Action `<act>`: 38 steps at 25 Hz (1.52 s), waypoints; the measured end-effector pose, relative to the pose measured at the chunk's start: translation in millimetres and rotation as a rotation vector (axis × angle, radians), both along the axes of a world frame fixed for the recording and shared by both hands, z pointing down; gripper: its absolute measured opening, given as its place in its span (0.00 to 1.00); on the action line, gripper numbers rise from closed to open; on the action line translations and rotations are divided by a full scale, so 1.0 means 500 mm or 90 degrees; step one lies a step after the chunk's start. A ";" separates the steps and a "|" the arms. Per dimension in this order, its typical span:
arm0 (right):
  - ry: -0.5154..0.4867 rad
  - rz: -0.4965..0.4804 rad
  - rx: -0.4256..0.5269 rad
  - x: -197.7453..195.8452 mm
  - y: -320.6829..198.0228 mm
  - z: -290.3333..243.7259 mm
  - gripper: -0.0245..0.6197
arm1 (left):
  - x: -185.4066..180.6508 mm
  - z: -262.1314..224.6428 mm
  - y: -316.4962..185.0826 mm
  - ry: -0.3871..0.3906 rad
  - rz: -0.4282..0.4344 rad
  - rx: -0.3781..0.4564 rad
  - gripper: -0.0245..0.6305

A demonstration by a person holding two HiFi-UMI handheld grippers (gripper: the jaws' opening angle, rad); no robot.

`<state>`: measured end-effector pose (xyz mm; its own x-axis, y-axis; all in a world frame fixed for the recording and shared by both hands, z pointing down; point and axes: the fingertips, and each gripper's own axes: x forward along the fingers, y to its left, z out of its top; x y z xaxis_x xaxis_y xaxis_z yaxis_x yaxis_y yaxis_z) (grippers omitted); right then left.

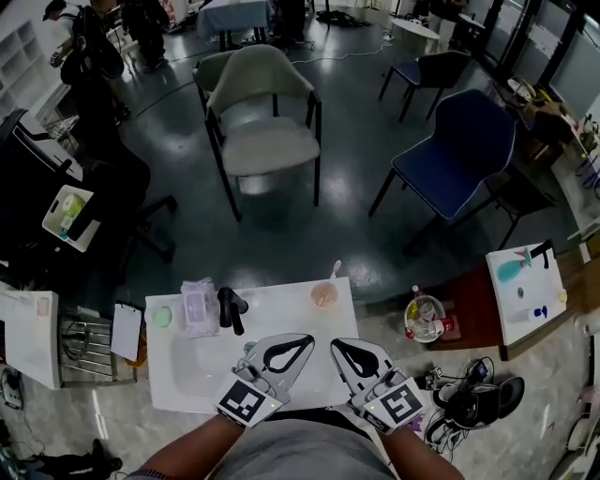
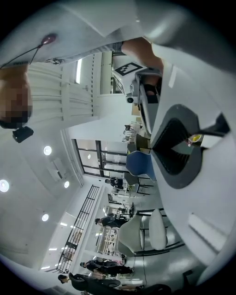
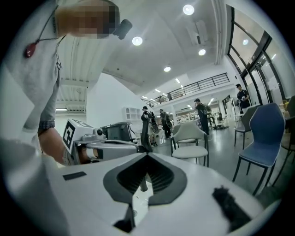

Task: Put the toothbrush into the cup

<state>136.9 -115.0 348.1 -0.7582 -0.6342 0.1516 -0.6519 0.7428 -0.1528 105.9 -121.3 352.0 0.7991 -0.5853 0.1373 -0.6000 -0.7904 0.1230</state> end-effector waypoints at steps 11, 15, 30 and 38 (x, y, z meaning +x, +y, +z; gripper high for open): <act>0.014 -0.006 0.031 0.014 0.008 -0.052 0.06 | 0.027 -0.027 0.008 -0.010 0.045 0.045 0.05; 0.019 -0.005 0.029 0.014 0.009 -0.051 0.06 | 0.032 -0.032 0.008 -0.010 0.054 0.052 0.05; 0.025 -0.001 0.026 0.011 0.016 -0.037 0.06 | 0.028 -0.009 0.015 -0.015 0.053 0.026 0.05; 0.018 0.000 0.014 0.013 0.018 -0.031 0.06 | 0.025 -0.007 0.013 -0.011 0.046 0.017 0.05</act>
